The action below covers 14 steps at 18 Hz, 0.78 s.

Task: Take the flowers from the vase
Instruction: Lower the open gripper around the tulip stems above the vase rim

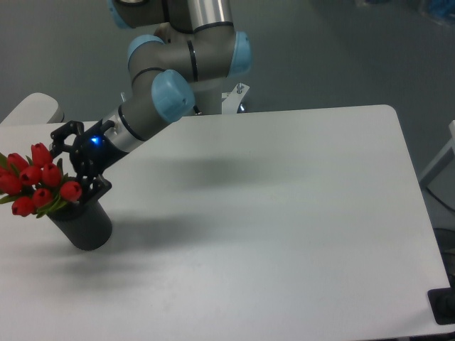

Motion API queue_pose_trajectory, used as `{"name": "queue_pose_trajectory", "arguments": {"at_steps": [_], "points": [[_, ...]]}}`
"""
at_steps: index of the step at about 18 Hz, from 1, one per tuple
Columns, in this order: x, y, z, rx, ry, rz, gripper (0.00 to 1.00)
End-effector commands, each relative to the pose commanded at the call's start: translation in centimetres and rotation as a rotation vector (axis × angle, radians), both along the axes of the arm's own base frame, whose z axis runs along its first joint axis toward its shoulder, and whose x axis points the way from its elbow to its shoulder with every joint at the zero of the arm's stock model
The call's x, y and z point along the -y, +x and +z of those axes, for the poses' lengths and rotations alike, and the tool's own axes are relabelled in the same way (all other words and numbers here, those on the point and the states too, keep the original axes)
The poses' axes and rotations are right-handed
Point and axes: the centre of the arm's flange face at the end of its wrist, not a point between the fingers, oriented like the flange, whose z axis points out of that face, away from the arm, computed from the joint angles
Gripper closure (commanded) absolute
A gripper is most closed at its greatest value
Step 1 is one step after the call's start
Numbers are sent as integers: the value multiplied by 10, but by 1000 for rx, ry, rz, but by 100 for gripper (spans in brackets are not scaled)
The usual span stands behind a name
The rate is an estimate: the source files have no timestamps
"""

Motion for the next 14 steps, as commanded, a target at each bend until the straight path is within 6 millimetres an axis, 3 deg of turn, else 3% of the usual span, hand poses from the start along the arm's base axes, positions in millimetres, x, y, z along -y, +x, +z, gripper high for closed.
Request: {"name": "queue_pose_trajectory", "arguments": {"at_steps": [14], "points": [[-17,-8,4,-21,29,-1,5]]}}
